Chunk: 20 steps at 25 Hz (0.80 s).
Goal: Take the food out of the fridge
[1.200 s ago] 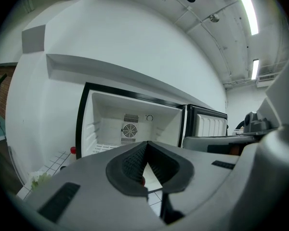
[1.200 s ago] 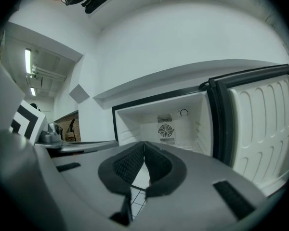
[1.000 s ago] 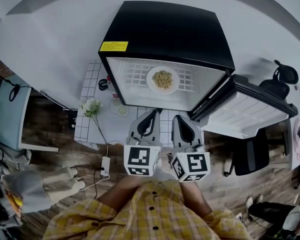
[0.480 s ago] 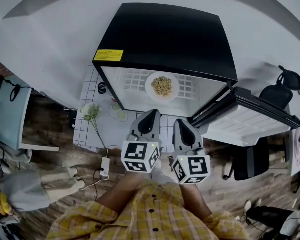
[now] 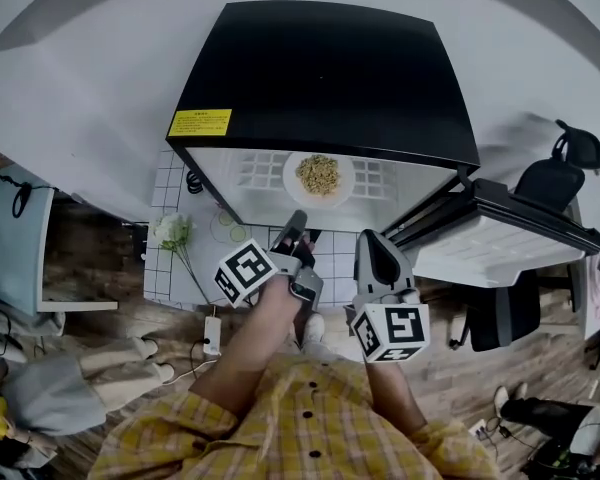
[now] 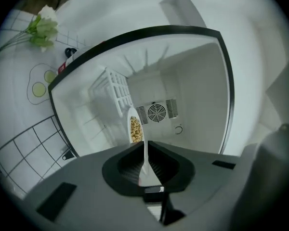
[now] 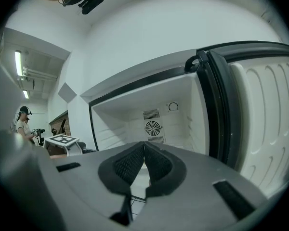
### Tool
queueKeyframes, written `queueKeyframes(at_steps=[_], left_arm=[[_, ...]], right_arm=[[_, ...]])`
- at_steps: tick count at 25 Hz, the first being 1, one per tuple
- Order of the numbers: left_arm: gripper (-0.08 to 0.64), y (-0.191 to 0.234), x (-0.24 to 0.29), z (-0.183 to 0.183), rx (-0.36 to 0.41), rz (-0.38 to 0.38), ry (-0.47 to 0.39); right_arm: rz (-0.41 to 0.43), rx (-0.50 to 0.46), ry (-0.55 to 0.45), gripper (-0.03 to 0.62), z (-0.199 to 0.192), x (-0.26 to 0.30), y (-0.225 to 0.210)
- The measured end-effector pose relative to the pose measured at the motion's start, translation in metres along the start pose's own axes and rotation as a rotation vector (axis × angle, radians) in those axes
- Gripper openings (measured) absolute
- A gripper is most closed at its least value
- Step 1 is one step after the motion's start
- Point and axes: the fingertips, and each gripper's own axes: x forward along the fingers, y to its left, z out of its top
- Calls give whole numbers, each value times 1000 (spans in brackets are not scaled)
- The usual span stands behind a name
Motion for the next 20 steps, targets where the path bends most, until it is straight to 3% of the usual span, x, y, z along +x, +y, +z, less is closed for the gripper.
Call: queueKeyframes(at_steps=[3, 5, 20], left_arm=[[85, 13, 12, 4, -123, -19, -6], [91, 23, 20, 3, -167, -9, -3], [91, 45, 52, 13, -175, 38, 20]], right_arm=[[1, 2, 2, 8, -2, 8, 1], [2, 2, 9, 8, -3, 13, 0], [-15, 11, 36, 8, -10, 35, -9]])
